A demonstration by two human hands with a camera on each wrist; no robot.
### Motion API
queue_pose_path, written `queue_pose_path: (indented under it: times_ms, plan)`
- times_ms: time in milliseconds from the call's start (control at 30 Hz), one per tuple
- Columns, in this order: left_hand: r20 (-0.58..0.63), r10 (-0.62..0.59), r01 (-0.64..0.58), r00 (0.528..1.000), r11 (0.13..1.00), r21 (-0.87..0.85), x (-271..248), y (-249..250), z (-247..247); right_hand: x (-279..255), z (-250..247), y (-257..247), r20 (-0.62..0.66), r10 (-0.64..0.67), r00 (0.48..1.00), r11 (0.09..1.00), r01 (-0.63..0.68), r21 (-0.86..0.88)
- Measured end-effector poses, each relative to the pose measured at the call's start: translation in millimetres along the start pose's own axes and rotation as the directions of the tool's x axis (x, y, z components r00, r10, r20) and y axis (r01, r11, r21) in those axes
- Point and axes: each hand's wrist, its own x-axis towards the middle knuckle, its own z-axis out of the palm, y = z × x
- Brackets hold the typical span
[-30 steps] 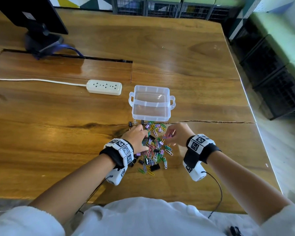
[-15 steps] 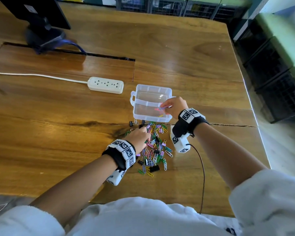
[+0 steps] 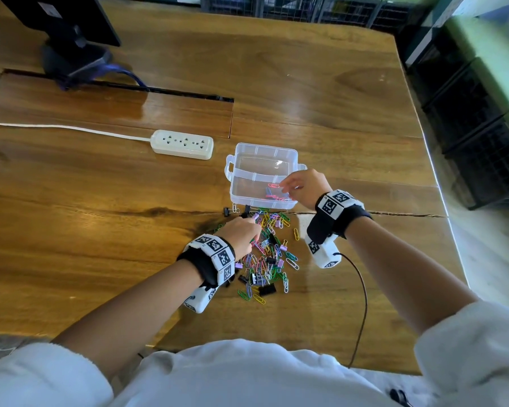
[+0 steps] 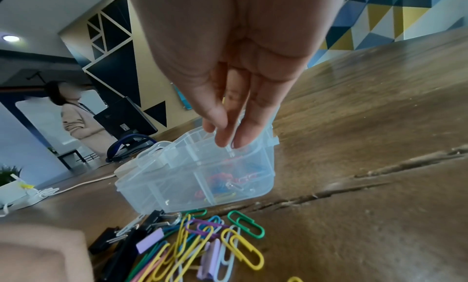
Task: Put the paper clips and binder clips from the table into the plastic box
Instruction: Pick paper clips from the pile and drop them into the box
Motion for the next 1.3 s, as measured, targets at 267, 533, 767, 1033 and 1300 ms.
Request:
queue_pose_path:
  times_ms: [267, 533, 767, 1033, 1300]
  plan:
    - [-0.083, -0.065, 0.052, 0.994, 0.987, -0.150, -2, -6, -7, -25, 11, 5, -0.055, -0.052, 0.997, 0.997, 0.049, -0.061]
    - [-0.106, -0.159, 0.109, 0.982, 0.922, -0.371, -3, -14, -13, -58, 36, 24, 0.118, 0.000, 0.993, 0.998, 0.007, -0.058]
    - [-0.120, -0.201, 0.115, 0.972, 0.856, -0.504, 3, -17, -21, -47, 23, 7, 0.016, -0.002, 1.000, 1.000, 0.002, 0.027]
    - [-0.272, -0.238, 0.054, 0.932, 0.835, -0.548, 29, -19, -67, 2, 13, -8, -0.139, 0.080, 0.987, 0.994, -0.068, 0.088]
    - [-0.297, -0.305, 0.056, 0.905, 0.777, -0.627, 54, -34, -72, 3, 23, -4, -0.053, 0.065, 0.996, 0.994, -0.069, -0.080]
